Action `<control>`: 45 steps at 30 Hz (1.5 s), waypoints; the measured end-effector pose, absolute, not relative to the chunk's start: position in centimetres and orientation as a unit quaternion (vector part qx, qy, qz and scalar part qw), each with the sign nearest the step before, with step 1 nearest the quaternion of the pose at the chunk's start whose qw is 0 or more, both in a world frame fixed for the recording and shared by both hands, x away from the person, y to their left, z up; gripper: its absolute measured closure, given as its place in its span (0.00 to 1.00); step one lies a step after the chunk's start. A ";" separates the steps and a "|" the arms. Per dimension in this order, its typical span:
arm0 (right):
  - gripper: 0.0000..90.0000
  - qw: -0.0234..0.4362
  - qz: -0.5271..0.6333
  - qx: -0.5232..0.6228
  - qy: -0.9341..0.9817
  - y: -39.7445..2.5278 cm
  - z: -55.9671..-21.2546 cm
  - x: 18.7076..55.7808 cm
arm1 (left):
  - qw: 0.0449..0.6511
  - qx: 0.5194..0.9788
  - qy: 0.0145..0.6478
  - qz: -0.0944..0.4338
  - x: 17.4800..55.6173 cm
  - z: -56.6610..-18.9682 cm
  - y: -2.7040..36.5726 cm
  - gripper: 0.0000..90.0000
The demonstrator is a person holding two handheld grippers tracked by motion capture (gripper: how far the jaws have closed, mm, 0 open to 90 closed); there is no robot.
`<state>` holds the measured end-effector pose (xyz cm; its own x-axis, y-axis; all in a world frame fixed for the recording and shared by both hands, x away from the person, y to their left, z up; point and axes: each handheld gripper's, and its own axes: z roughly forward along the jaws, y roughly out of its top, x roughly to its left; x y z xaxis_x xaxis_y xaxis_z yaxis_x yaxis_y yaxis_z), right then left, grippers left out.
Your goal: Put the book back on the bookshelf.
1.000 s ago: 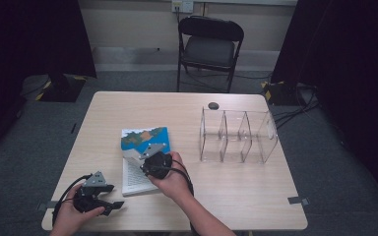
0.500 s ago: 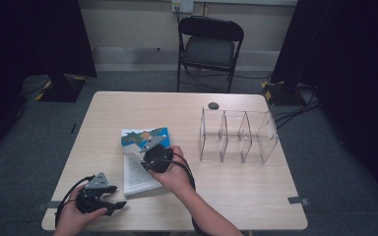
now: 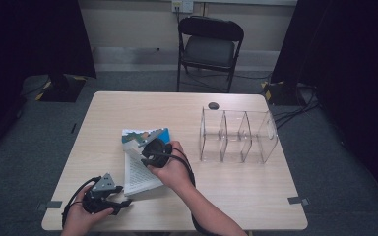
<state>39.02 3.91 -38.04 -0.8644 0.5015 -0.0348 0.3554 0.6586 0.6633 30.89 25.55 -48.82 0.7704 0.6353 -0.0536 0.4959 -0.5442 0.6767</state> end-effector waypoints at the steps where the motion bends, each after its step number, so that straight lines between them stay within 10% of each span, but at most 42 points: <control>1: 0.83 0.108 0.336 0.238 0.905 3.9 -37.9 39.0 | 0.351 0.873 0.324 0.100 30.9 -48.8 25.4 0.42; 45: 0.82 0.129 0.316 0.223 0.913 3.6 -40.8 36.4 | 0.392 0.843 0.356 0.094 33.3 -47.2 25.4 0.47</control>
